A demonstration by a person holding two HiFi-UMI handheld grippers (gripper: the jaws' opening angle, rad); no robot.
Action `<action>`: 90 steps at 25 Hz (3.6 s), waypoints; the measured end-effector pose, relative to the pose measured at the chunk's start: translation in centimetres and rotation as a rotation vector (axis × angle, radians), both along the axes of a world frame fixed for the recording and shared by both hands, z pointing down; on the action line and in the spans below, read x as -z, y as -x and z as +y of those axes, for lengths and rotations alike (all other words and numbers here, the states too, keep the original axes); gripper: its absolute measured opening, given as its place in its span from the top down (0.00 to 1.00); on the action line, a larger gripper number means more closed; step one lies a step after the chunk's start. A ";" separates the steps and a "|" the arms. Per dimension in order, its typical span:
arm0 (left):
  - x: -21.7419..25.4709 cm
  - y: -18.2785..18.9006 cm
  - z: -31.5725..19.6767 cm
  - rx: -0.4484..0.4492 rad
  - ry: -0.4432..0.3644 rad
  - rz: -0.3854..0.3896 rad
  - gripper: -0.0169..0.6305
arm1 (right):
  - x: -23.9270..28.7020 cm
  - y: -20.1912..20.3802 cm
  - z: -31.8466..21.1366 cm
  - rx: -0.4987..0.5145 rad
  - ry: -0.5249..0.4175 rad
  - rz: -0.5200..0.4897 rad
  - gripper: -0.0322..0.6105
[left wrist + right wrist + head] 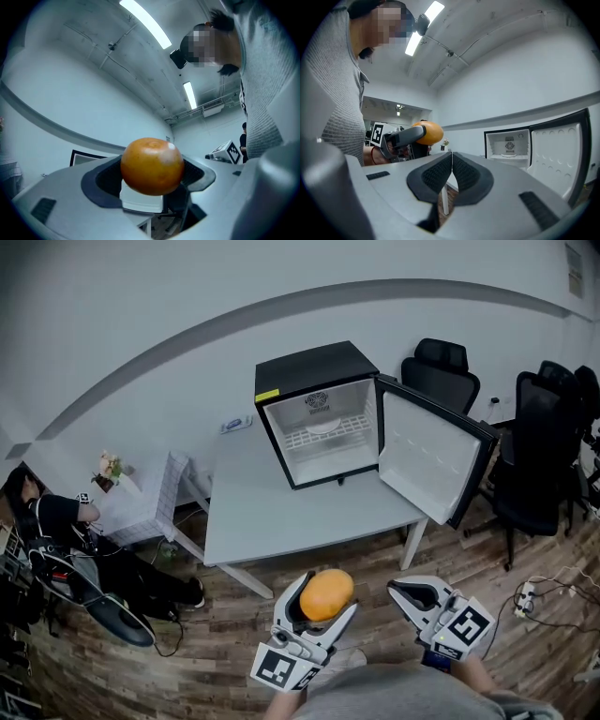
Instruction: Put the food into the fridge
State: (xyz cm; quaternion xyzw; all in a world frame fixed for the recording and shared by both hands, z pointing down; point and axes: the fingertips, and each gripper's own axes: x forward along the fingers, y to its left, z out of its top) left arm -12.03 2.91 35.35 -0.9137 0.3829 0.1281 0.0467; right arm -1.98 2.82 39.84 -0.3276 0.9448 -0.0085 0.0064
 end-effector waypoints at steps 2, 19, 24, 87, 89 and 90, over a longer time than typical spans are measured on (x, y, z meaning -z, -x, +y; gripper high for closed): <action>0.0 1.0 -1.2 -0.007 -0.004 -0.002 0.41 | -0.1 1.0 -1.1 -0.005 -0.001 -0.002 0.93; -1.6 2.6 -7.6 -0.071 0.015 0.007 0.41 | -1.7 4.0 -6.8 -0.026 0.032 0.009 0.93; -1.6 2.1 -10.5 -0.058 0.022 0.002 0.41 | -1.6 3.5 -10.5 -0.013 0.033 0.007 0.93; -7.1 -4.6 -46.4 0.040 0.105 -0.117 0.41 | -5.5 -1.5 -40.0 0.033 0.022 0.057 0.93; -7.6 -4.4 -47.7 0.049 0.102 -0.120 0.41 | -5.7 -1.5 -40.7 0.037 0.023 0.061 0.93; -7.8 -4.4 -48.2 0.052 0.098 -0.125 0.41 | -5.8 -1.5 -41.0 0.036 0.024 0.062 0.93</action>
